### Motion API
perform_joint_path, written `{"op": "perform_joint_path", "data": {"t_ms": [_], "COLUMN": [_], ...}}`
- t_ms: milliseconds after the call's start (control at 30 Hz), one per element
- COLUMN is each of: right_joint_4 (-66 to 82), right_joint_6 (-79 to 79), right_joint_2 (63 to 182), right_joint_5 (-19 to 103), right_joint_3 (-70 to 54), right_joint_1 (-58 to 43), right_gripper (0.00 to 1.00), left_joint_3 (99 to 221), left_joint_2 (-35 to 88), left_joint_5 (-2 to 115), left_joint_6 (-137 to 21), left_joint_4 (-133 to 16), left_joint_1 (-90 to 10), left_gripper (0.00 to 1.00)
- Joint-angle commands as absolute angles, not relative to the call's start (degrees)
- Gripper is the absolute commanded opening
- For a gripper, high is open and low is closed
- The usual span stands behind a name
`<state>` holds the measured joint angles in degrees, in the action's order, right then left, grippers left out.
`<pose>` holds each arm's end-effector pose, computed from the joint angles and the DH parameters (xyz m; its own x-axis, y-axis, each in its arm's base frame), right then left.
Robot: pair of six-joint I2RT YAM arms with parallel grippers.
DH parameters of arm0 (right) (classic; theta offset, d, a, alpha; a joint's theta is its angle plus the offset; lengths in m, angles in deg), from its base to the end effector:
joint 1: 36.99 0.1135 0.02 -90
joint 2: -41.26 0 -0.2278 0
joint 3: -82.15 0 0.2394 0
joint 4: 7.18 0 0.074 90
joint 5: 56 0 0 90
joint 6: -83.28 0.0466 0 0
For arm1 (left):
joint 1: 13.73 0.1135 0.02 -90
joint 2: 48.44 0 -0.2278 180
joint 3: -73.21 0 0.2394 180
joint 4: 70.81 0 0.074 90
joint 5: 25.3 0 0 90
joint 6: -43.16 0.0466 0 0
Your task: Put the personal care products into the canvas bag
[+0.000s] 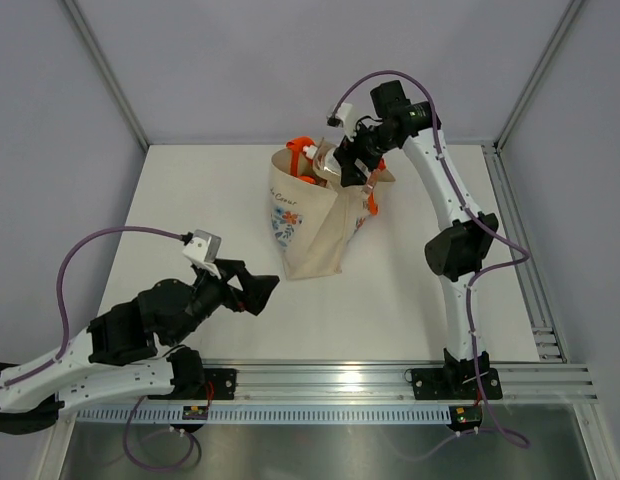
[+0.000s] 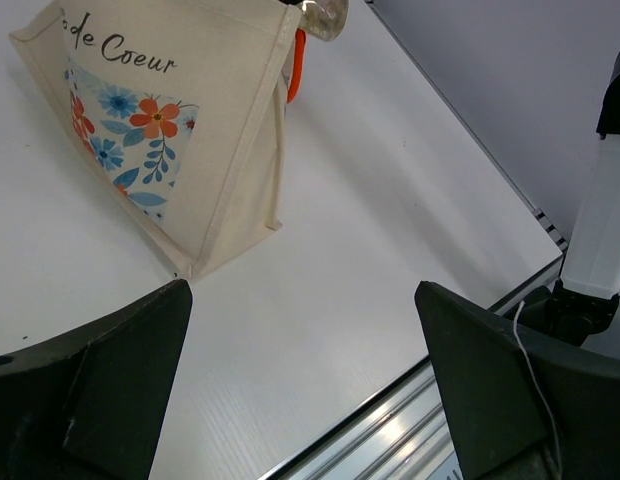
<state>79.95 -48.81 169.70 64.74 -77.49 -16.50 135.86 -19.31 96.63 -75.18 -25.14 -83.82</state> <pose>0.3947 0.1729 0.3215 -0.1944 -0.6877 -0.6995 -0.9424 0.3287 -0.0613 0.0680 -0.1153 0.3327 -0.3583 -0.1938 -0.9133 0.5133 0.7762 -0.3661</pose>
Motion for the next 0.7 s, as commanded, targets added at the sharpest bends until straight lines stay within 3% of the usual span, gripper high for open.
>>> {"op": "perform_joint_path", "data": {"t_ms": [0, 467, 667], "right_joint_4": [68.00, 54.72, 56.45], "right_joint_6": [-50.05, -67.36, -67.02], "right_joint_2": [168.52, 169.14, 168.18], "right_joint_5": [57.48, 44.20, 48.58], "right_joint_3": [-81.16, -76.87, -75.02], "right_joint_1": [-15.37, -7.39, -5.00], "right_gripper": [0.11, 0.12, 0.12], "left_joint_3": [135.62, 135.62, 136.50], "left_joint_2": [-17.15, -15.13, -14.95], "left_joint_5": [97.31, 97.84, 97.49], "left_joint_6": [-73.91, -74.26, -75.75], "left_joint_4": [-28.35, -30.72, -29.67], "left_joint_1": [-83.96, -83.96, -84.05], "left_gripper": [0.99, 0.99, 0.99]}}
